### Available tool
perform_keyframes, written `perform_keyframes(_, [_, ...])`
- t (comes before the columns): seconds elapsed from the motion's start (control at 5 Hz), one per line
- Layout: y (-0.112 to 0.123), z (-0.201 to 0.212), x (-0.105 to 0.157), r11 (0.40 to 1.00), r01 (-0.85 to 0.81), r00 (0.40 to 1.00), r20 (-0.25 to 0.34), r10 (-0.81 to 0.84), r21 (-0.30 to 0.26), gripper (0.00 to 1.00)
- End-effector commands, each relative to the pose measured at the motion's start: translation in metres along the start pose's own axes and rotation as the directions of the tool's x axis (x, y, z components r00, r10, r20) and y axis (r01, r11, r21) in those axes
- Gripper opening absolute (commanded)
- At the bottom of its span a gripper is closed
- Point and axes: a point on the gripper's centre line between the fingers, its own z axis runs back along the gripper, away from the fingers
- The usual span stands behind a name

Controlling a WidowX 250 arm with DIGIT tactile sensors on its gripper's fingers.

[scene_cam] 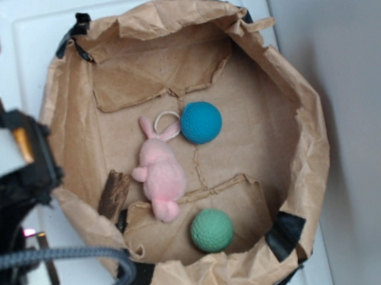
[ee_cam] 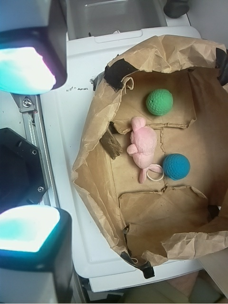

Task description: Grab the pink bunny.

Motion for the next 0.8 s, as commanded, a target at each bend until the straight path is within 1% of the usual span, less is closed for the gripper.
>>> perform_keyframes(0.0, [0.011, -0.005, 0.041, 0.951, -0.310, 0.951, -0.020, 0.310, 0.011, 1.00])
perform_keyframes(0.2, [0.013, -0.012, 0.056, 0.893, -0.449, 0.893, -0.022, 0.449, -0.021, 1.00])
perform_keyframes(0.4, [0.011, -0.032, 0.060, 0.856, -0.501, 0.856, 0.072, 0.512, -0.129, 1.00])
perform_keyframes(0.6, [0.005, -0.058, 0.066, 0.841, -0.525, 0.840, 0.083, 0.537, -0.126, 1.00])
